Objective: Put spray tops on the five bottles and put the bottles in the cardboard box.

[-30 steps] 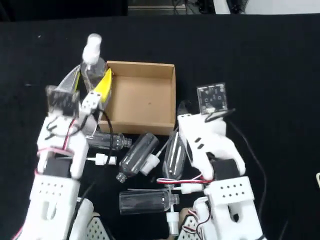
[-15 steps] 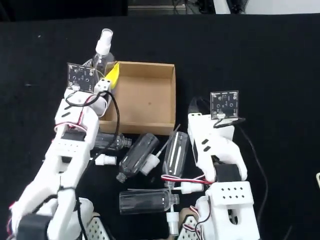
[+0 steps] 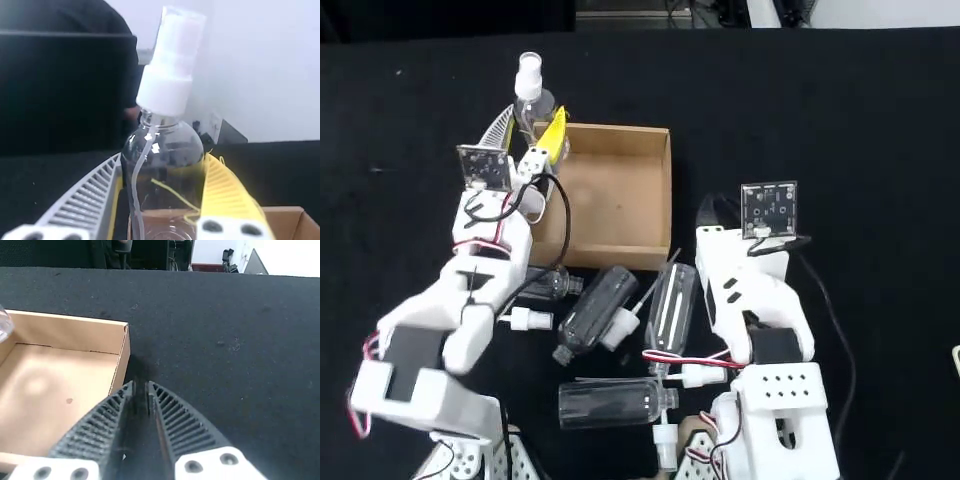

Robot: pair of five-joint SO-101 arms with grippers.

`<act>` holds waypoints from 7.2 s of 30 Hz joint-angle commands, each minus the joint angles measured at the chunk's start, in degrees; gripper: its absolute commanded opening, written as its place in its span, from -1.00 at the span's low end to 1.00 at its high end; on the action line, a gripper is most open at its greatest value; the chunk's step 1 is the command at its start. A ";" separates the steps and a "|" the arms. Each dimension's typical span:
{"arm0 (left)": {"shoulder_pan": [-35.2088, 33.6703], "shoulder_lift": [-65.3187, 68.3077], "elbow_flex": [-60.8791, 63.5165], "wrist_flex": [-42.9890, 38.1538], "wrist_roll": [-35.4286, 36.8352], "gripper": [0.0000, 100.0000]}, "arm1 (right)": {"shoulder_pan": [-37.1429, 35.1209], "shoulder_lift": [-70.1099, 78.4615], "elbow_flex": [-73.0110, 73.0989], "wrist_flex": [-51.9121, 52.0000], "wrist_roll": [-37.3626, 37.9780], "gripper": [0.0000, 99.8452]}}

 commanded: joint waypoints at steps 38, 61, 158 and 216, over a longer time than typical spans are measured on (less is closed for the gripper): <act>-4.09 28.31 -14.46 -16.35 0.62 -0.90 | 0.88 -1.27 -0.22 -1.49 -0.44 -0.95; -4.53 28.04 -14.37 -16.26 0.44 -0.45 | 0.88 -1.27 -0.22 -1.58 -0.44 -0.95; -1.01 -3.25 -26.68 102.86 0.18 -0.58 | -3.52 8.75 -18.86 17.32 -1.49 -0.95; -0.75 -3.25 -25.19 103.21 0.09 -0.58 | -4.92 52.53 -35.56 8.44 -6.42 -0.98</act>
